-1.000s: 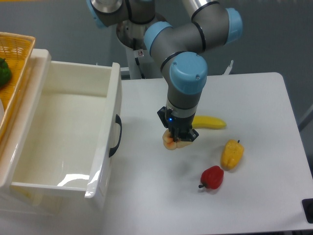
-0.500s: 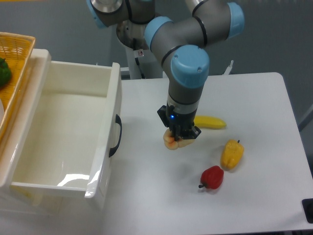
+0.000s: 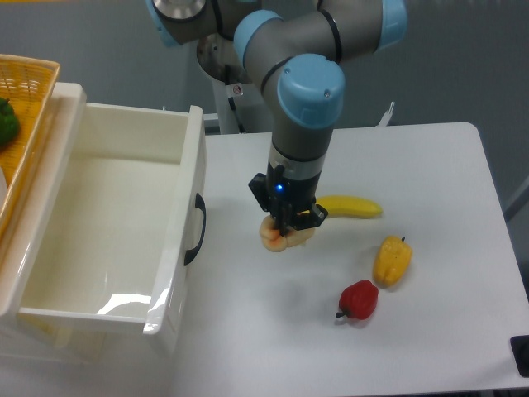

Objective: Place the round bread in the upper white drawer
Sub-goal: 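Lift the bread roll and carry it over the open white drawer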

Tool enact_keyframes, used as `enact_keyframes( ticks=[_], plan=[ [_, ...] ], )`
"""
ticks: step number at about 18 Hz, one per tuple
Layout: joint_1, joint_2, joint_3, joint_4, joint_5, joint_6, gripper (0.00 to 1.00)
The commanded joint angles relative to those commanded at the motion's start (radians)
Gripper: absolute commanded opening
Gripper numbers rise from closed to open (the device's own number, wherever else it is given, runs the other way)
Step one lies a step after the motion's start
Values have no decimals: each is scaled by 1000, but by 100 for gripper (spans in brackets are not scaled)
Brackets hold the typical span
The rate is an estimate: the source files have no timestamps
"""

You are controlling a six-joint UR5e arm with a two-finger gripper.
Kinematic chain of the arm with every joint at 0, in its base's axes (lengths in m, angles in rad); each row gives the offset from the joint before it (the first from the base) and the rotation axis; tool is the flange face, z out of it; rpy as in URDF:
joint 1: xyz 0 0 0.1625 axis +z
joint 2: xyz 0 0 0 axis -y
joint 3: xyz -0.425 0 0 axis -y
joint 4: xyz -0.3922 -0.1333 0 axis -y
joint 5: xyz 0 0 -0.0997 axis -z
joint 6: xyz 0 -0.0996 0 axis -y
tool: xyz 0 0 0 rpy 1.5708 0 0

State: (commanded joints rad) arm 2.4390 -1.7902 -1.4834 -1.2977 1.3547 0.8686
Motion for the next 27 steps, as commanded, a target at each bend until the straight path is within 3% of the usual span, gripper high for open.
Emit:
enact_keyframes(
  ticks=[3, 16, 27],
  plan=[
    [-2, 17, 8, 2, -35, -94, 0],
    [-20, 103, 15, 0, -212, -223, 0],
    [-98, 103, 11, 0, -262, -258, 0]
  ],
)
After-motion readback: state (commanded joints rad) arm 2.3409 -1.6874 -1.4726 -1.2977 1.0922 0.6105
